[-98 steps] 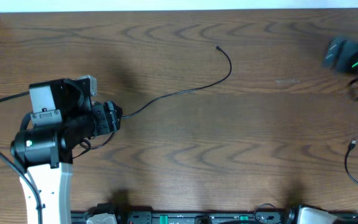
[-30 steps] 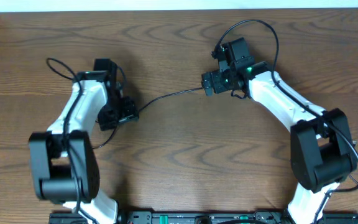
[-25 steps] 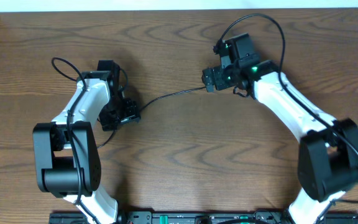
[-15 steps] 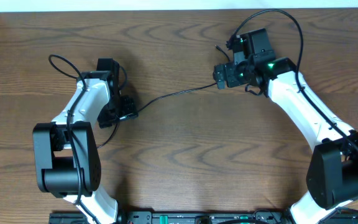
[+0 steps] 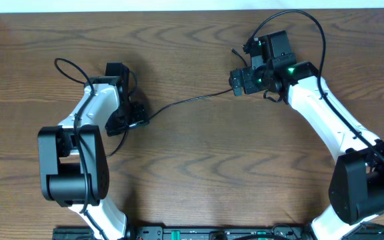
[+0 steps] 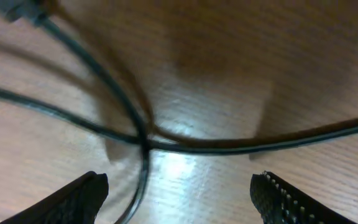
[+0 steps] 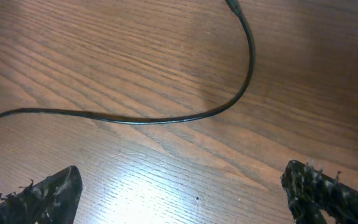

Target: Untangle cables

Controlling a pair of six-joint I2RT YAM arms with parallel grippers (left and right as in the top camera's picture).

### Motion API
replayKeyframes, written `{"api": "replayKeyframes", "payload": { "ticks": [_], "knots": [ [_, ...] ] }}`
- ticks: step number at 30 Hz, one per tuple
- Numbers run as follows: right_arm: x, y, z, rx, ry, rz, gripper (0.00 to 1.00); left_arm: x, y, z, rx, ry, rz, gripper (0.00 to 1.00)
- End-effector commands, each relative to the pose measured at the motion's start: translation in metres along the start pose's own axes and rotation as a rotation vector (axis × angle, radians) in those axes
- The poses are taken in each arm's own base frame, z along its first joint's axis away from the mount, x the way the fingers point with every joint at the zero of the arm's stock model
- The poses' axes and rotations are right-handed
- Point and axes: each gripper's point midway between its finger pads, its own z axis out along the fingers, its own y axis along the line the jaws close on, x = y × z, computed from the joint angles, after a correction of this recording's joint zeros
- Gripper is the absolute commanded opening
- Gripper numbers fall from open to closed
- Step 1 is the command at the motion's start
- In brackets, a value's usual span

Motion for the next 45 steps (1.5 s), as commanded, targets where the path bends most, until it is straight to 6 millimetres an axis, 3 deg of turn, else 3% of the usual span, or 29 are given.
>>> {"api": "replayKeyframes", "payload": {
  "ticks": [1, 14, 23, 28, 38, 45],
  "knots": [
    [-0.015, 0.003, -0.02, -0.004, -0.056, -0.023, 0.99, 0.004, -0.011, 0.004, 0.061, 0.025, 0.065, 0.79],
    [-0.022, -0.021, -0.045, 0.102, -0.092, -0.011, 0.99, 0.026, -0.065, 0.002, 0.282, 0.084, 0.274, 0.79],
    [-0.01, -0.068, -0.063, 0.166, -0.056, 0.083, 0.99, 0.055, -0.118, 0.031, 0.289, 0.139, 0.399, 0.81],
    [-0.005, -0.084, -0.073, 0.19, -0.048, 0.108, 0.99, 0.073, -0.151, 0.046, 0.321, 0.158, 0.442, 0.82],
    [-0.004, -0.108, -0.094, 0.227, -0.073, 0.156, 0.99, 0.106, -0.213, 0.041, 0.466, 0.163, 0.535, 0.84],
    [0.007, -0.125, -0.099, 0.252, -0.042, 0.196, 0.99, 0.11, -0.226, 0.035, 0.473, 0.146, 0.573, 0.84]
  ]
}}
